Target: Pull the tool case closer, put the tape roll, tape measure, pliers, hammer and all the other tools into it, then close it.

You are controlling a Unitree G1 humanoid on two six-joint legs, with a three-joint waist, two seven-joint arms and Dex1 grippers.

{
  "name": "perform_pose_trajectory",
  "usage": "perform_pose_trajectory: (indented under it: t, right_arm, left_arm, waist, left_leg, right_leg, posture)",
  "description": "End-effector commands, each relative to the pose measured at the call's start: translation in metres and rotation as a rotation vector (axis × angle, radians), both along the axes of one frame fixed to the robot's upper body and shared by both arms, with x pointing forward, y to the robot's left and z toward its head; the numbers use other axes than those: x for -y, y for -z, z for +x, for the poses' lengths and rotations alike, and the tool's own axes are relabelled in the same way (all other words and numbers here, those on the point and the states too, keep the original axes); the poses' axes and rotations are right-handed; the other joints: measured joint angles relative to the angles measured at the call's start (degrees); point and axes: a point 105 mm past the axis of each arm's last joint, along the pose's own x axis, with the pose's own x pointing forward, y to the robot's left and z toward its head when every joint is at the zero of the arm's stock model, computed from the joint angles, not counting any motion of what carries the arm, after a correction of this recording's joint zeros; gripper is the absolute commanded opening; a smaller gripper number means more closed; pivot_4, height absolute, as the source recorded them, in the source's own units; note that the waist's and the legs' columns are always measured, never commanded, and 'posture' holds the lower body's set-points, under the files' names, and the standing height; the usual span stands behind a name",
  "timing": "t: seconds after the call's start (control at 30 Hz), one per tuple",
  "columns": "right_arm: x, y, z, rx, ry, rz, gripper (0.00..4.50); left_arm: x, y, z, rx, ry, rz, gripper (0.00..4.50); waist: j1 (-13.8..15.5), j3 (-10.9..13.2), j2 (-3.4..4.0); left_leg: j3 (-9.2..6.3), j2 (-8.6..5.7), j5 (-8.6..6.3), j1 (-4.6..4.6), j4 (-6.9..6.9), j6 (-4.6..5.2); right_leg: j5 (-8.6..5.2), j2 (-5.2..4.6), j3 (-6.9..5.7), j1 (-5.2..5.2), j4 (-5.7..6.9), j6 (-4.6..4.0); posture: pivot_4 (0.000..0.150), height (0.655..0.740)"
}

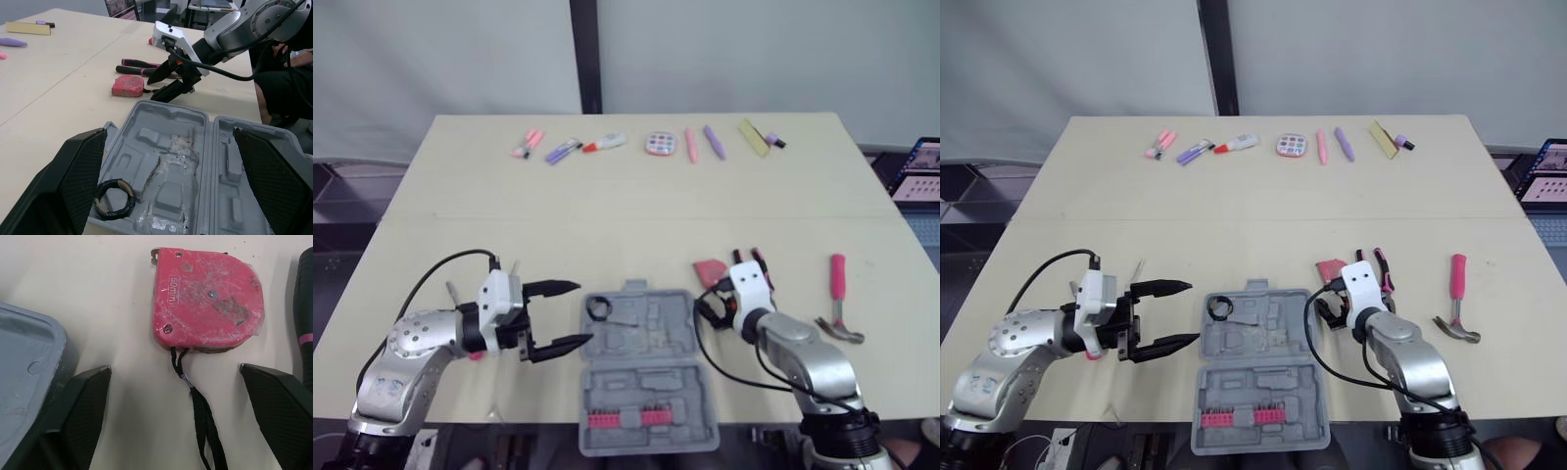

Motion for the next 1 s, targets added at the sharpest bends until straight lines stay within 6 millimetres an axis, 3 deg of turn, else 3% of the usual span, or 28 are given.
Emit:
perform_pose_trajectory:
  t: [0.03, 0.2, 0.23, 0.57, 0.83, 1.0]
  right_arm:
    - [0.004, -0.004, 0.002, 0.024, 0.018, -0.019, 2.69]
    - [0.004, -0.004, 0.002, 0.023, 0.019, -0.017, 0.31]
    - [0.004, -0.004, 0.002, 0.022, 0.02, -0.017, 0.06]
    - [0.016, -0.003, -0.009, 0.015, 0.037, -0.033, 0.06]
    - [0.024, 0.006, -0.046, -0.06, -0.013, -0.027, 0.06]
    - [0.017, 0.01, -0.072, -0.107, -0.062, -0.011, 0.06]
  left_arm:
    - [0.001, -0.007, -0.004, 0.039, 0.008, 0.011, 4.5]
    - [0.001, -0.006, -0.004, 0.036, 0.01, 0.011, 4.5]
    - [0.001, -0.006, -0.005, 0.035, 0.01, 0.01, 4.5]
    - [0.002, -0.004, -0.007, 0.023, 0.025, 0.008, 4.5]
    - [0.004, -0.001, -0.008, 0.009, 0.054, 0.007, 4.5]
    - [0.004, 0.001, -0.009, -0.002, 0.075, 0.011, 4.5]
  waist:
    - [-0.08, 0.0, 0.0]
    - [-0.01, 0.0, 0.0]
    - [-0.03, 0.0, 0.0]
    - [0.25, 0.0, 0.0]
    - [0.39, 0.0, 0.0]
    - [0.39, 0.01, -0.02]
  left_leg:
    - [0.0, 0.0, 0.0, 0.0, 0.0, 0.0]
    - [0.0, -0.02, 0.0, 0.0, 0.01, 0.0]
    - [0.0, -0.02, 0.0, 0.0, 0.01, 0.0]
    - [-0.02, -0.02, 0.0, 0.0, -0.01, 0.0]
    - [-0.06, -0.05, 0.0, -0.01, -0.1, 0.0]
    - [-0.06, -0.05, 0.06, -0.01, -0.17, -0.04]
  right_leg:
    - [0.0, 0.0, 0.0, 0.0, 0.0, 0.0]
    - [0.0, -0.02, 0.0, 0.01, 0.0, 0.0]
    - [0.0, -0.02, 0.0, 0.01, 0.0, 0.0]
    - [0.0, -0.02, 0.0, 0.01, -0.01, 0.0]
    - [0.0, -0.05, 0.02, 0.04, -0.12, 0.0]
    - [0.0, -0.04, 0.02, 0.09, -0.26, 0.0]
  posture:
    - [0.15, 0.7336]
    - [0.15, 0.7336]
    - [0.15, 0.7336]
    - [0.15, 0.7336]
    - [0.15, 0.7336]
    - [0.15, 0.7336]
